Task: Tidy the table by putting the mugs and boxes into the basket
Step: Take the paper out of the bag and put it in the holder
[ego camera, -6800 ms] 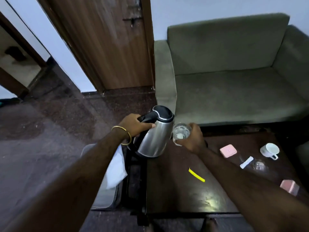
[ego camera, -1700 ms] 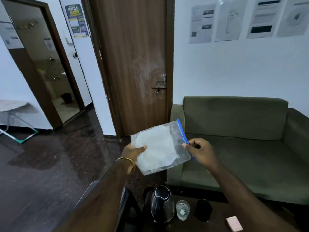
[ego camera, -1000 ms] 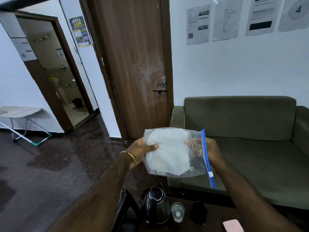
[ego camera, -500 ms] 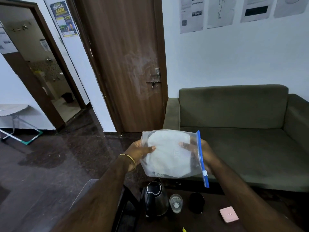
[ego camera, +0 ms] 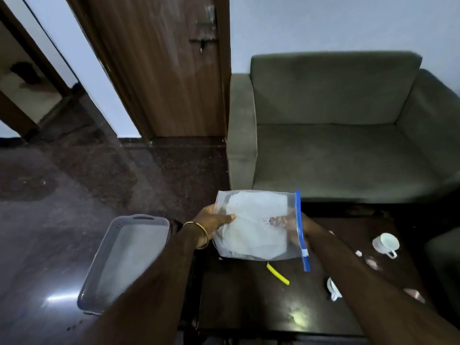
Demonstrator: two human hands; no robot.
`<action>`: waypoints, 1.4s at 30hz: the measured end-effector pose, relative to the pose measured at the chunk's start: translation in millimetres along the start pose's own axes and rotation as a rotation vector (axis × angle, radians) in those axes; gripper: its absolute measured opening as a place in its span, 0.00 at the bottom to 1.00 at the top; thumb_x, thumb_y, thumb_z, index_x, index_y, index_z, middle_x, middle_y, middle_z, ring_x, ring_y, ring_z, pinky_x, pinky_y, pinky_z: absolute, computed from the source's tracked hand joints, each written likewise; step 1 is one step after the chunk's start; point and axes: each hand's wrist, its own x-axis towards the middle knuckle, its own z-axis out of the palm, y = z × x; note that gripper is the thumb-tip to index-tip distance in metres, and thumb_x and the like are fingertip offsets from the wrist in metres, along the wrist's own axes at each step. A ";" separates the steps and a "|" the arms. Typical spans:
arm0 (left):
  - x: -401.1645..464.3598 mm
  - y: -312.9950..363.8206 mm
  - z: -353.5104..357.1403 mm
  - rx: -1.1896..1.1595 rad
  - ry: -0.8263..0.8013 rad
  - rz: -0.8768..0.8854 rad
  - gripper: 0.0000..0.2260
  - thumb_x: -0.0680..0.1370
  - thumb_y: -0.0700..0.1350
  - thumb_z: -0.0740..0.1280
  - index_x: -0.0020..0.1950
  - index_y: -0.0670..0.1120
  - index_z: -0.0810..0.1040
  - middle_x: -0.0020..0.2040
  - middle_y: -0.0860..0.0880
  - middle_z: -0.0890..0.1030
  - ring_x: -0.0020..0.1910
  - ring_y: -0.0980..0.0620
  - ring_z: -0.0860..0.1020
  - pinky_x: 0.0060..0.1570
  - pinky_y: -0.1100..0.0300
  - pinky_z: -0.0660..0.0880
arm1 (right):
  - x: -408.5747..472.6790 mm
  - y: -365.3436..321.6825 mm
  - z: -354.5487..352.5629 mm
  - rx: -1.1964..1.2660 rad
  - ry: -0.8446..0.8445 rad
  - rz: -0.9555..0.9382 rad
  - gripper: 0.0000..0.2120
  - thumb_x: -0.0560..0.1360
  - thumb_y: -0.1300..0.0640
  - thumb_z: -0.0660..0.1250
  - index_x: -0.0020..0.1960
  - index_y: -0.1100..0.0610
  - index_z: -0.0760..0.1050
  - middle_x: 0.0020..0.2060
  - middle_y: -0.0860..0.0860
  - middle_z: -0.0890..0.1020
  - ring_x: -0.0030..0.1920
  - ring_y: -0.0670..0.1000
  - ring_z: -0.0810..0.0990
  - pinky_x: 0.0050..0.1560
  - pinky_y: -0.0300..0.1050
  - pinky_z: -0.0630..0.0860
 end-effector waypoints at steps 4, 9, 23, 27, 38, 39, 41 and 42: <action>15.5 -48.0 -19.3 -0.024 -0.013 -0.128 0.18 0.71 0.26 0.69 0.61 0.32 0.76 0.57 0.34 0.80 0.56 0.36 0.79 0.61 0.41 0.74 | -3.0 57.9 15.8 -0.356 0.345 0.203 0.25 0.79 0.63 0.46 0.75 0.70 0.57 0.70 0.77 0.60 0.71 0.74 0.63 0.75 0.66 0.53; 45.4 -120.2 -36.7 0.058 -0.026 -0.221 0.16 0.70 0.22 0.66 0.56 0.33 0.77 0.49 0.36 0.80 0.50 0.38 0.79 0.58 0.41 0.74 | 20.4 108.5 11.6 -0.300 0.527 0.494 0.16 0.78 0.61 0.63 0.62 0.68 0.78 0.45 0.66 0.84 0.46 0.49 0.87 0.61 0.52 0.77; 109.5 -299.7 -59.9 0.389 0.196 -0.393 0.14 0.68 0.28 0.73 0.53 0.35 0.81 0.45 0.40 0.83 0.43 0.44 0.81 0.44 0.55 0.80 | 72.0 298.0 -100.0 -0.158 0.059 0.569 0.15 0.72 0.73 0.70 0.58 0.72 0.78 0.45 0.61 0.86 0.42 0.59 0.85 0.48 0.55 0.84; 130.2 -315.6 -59.2 0.661 0.355 -0.366 0.12 0.67 0.34 0.72 0.49 0.41 0.83 0.41 0.46 0.82 0.40 0.50 0.80 0.36 0.61 0.75 | 67.8 311.5 -108.8 -0.194 0.237 0.533 0.14 0.74 0.72 0.68 0.59 0.71 0.77 0.56 0.68 0.81 0.55 0.67 0.81 0.61 0.68 0.75; 122.7 -323.0 -21.3 0.931 0.757 -0.375 0.28 0.65 0.46 0.74 0.60 0.39 0.68 0.60 0.40 0.74 0.59 0.38 0.75 0.56 0.46 0.74 | 56.0 278.3 -130.0 -0.453 0.411 0.347 0.13 0.76 0.60 0.71 0.57 0.65 0.79 0.49 0.59 0.83 0.50 0.62 0.83 0.55 0.60 0.80; 119.0 -325.3 -12.3 0.982 0.792 -0.348 0.28 0.66 0.48 0.74 0.59 0.40 0.68 0.59 0.39 0.74 0.58 0.37 0.74 0.55 0.46 0.73 | 55.4 277.1 -128.8 -0.484 0.422 0.317 0.13 0.76 0.59 0.71 0.57 0.65 0.79 0.48 0.57 0.83 0.48 0.60 0.82 0.53 0.57 0.80; 116.7 -334.1 4.3 1.027 0.693 -0.242 0.26 0.68 0.51 0.73 0.60 0.40 0.70 0.58 0.40 0.74 0.57 0.38 0.75 0.55 0.47 0.74 | 54.9 276.6 -126.0 -0.546 0.443 0.244 0.12 0.75 0.59 0.71 0.55 0.66 0.80 0.44 0.55 0.82 0.43 0.56 0.81 0.47 0.49 0.77; 117.4 -340.0 11.4 1.076 0.565 -0.180 0.24 0.70 0.51 0.71 0.61 0.42 0.71 0.59 0.41 0.74 0.57 0.40 0.75 0.55 0.48 0.74 | 54.3 277.5 -124.1 -0.572 0.447 0.214 0.11 0.75 0.59 0.71 0.54 0.66 0.81 0.42 0.54 0.81 0.42 0.54 0.80 0.45 0.46 0.74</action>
